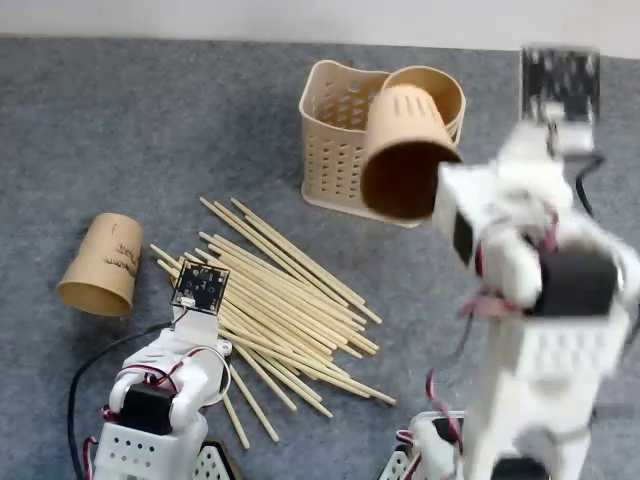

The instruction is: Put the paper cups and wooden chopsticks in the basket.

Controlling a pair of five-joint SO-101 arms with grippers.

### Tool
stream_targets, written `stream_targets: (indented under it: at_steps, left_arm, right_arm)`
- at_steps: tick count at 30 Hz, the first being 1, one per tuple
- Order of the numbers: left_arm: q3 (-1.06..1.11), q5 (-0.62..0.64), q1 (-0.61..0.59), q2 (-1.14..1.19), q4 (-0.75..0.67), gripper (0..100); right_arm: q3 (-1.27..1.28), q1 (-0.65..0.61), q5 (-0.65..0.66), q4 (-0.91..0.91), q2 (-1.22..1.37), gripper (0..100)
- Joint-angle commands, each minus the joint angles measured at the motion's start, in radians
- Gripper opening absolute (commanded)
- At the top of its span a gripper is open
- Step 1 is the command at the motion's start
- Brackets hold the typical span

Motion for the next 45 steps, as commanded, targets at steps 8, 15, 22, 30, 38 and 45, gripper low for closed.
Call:
stream_targets:
  at_steps: [8,15,22,30,38,45]
  left_arm:
    - [0.019,0.006,0.012,-0.01,0.005,1]
    - [0.019,0.006,0.012,-0.01,0.005,1]
    - [0.019,0.006,0.012,-0.01,0.005,1]
    - [0.019,0.006,0.012,-0.01,0.005,1]
    - [0.019,0.006,0.012,-0.01,0.005,1]
    - [0.019,0.006,0.012,-0.01,0.005,1]
  right_arm:
    - [-0.401,-0.004,-0.092,-0.022,0.321,0.9]
    - [-0.41,0.002,-0.138,-0.019,0.384,1.0]
    - [-0.41,0.039,-0.18,0.016,0.378,1.0]
    - [-0.409,0.038,-0.181,0.065,0.386,12.4]
    - [-0.41,0.035,-0.181,-0.01,0.386,18.8]
    - [-0.409,0.012,-0.175,-0.14,0.387,18.8]
